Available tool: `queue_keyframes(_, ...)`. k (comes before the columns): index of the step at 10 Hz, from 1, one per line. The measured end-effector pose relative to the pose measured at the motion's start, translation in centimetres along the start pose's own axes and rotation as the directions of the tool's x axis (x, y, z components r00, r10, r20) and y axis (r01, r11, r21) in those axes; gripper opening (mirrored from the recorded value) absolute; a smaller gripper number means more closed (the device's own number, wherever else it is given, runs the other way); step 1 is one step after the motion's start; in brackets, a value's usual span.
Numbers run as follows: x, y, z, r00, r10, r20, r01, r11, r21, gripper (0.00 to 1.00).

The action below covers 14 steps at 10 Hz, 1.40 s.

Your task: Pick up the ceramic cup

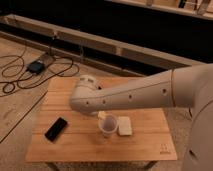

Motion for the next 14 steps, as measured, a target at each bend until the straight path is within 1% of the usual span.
queue_keyframes(1,-0.6,0.3,0.8,1.000,0.011,0.013,-0.011,1.000,0.005,0.80)
queue_keyframes(4,-1.2,0.9,2.7,0.999,0.033,0.036,-0.033,0.999,0.014,0.80)
queue_keyframes(5,-1.3,1.3,3.3,0.998,0.039,0.041,-0.039,0.999,0.010,0.76)
queue_keyframes(6,-1.2,1.6,3.7,0.998,0.044,0.043,-0.044,0.999,0.006,0.69)
queue_keyframes(8,-1.0,2.4,4.4,0.997,0.056,0.048,-0.056,0.998,-0.004,0.47)
queue_keyframes(9,-0.9,2.6,4.5,0.997,0.060,0.049,-0.059,0.998,-0.007,0.39)
queue_keyframes(10,-0.8,2.8,4.7,0.997,0.062,0.050,-0.062,0.998,-0.010,0.28)
queue_keyframes(11,-0.7,2.9,4.7,0.997,0.060,0.052,-0.060,0.998,-0.012,0.16)
queue_keyframes(13,-0.5,3.2,4.5,0.997,0.055,0.052,-0.054,0.998,-0.023,0.01)
queue_keyframes(14,-0.4,3.2,4.3,0.998,0.050,0.048,-0.049,0.998,-0.029,0.00)
